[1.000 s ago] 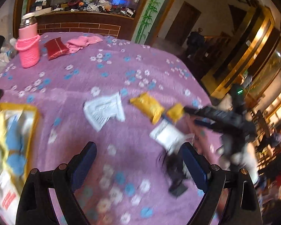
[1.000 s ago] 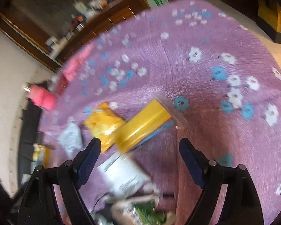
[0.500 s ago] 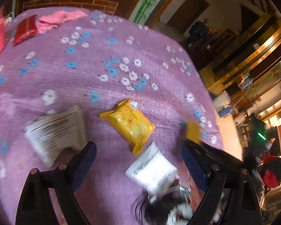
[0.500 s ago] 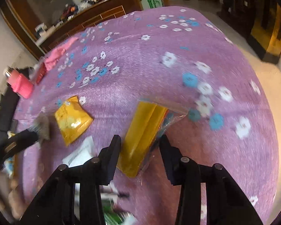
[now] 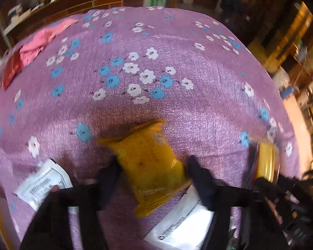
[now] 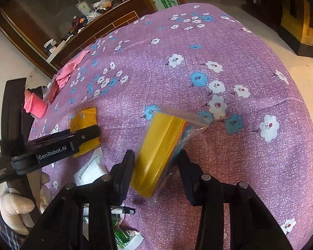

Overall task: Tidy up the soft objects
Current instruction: 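Grasp the yellow clear-wrapped pack with right tool while left tool grasps the yellow cracker pack, then carry both yellow packs to the box and release them inside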

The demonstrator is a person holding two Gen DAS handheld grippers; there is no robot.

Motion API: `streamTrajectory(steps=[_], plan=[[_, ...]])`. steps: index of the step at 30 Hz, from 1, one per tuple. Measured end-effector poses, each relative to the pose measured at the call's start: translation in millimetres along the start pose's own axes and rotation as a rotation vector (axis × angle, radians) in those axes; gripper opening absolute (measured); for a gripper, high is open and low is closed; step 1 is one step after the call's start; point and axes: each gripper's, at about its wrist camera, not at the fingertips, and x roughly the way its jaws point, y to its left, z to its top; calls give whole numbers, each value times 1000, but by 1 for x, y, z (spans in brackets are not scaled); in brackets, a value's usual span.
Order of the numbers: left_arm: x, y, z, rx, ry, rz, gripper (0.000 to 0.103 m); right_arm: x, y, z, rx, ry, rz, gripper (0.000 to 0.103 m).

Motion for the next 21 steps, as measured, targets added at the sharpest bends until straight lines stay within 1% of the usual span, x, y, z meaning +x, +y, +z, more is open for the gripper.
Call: streamTrajectory(steps=[2,4,9,13,17,20,21], plan=[[-3,10,-3,-18,3,-28,55,-1,0,0,-3,-11,-14,41],[-11,19,-7,-30,-8,-37,55,-2,1,0,-12,-27,-33,41],[-47,35,-27,-41,-86,-77,55,-7,2,-1,-13,-60,-39,41],[-76,47,-46,-64,-130,-119,55,-13,5,0,-20,-95,-10,41],[-116,69,-80,-98,-178,-174,55,-25,12,-1,-40,-143,20,41],[-148,93,-118,-135,-219,-220,55,-37,23,-1,-62,-193,46,41],[-157,103,-130,-150,-229,-234,55,-43,29,-2,-62,-207,69,41]])
